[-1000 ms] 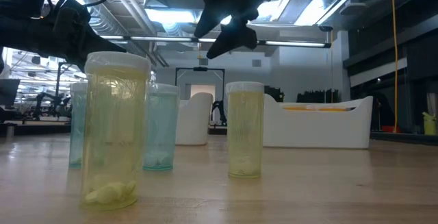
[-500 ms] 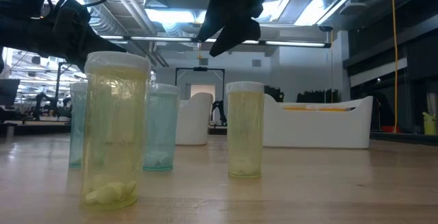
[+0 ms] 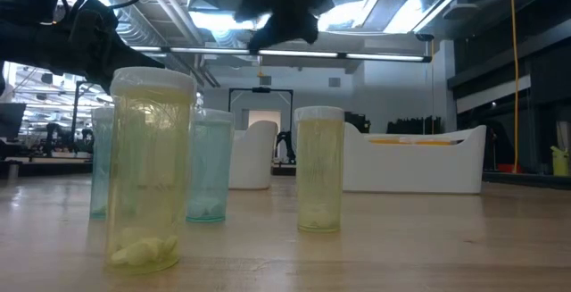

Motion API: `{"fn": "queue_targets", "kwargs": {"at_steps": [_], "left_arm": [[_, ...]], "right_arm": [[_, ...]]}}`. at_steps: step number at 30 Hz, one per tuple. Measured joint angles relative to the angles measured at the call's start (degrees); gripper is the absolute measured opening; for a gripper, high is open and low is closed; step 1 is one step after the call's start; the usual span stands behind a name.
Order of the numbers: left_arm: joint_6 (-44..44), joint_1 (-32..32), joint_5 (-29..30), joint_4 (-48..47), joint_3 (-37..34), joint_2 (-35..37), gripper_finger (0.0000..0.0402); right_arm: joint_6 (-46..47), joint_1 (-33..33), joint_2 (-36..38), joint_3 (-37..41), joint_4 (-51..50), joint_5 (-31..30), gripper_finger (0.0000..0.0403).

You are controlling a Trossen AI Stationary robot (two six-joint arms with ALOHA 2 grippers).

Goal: Pick and place medicine bottles into bin by pill shape (circle, oval)
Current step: Put the small yellow pill bottle into the left white bin

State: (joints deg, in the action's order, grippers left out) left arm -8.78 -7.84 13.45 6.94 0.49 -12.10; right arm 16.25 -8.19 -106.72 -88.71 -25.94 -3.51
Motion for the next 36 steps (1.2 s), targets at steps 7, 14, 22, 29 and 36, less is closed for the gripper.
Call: {"fn": "queue_targets", "kwargs": {"at_steps": [7,14,22,29,36], "left_arm": [[0.0,0.0,0.0,0.0,-0.02,0.0,0.0194],[0.0,-0.01,-0.02,0.0,-0.01,0.02,0.0194],[-0.01,0.0,-0.02,0.01,-0.01,0.01,0.0194],[0.35,0.0,0.03,0.0,-0.01,0.0,0.0194],[0.28,0.0,0.0,0.02,-0.01,0.01,0.0194]], "right_arm": [[-1.76,0.0,0.0,-0.04,6.28,1.3,0.0266],[-1.22,-0.3,0.0,-0.04,-2.55,2.15,0.0266],[3.28,-4.2,0.0,-0.04,-13.78,2.12,0.0266],[5.08,-10.18,0.0,-0.04,-22.41,2.9,0.0266],[13.79,-14.85,0.0,-0.04,-21.64,2.66,0.0266]]}}
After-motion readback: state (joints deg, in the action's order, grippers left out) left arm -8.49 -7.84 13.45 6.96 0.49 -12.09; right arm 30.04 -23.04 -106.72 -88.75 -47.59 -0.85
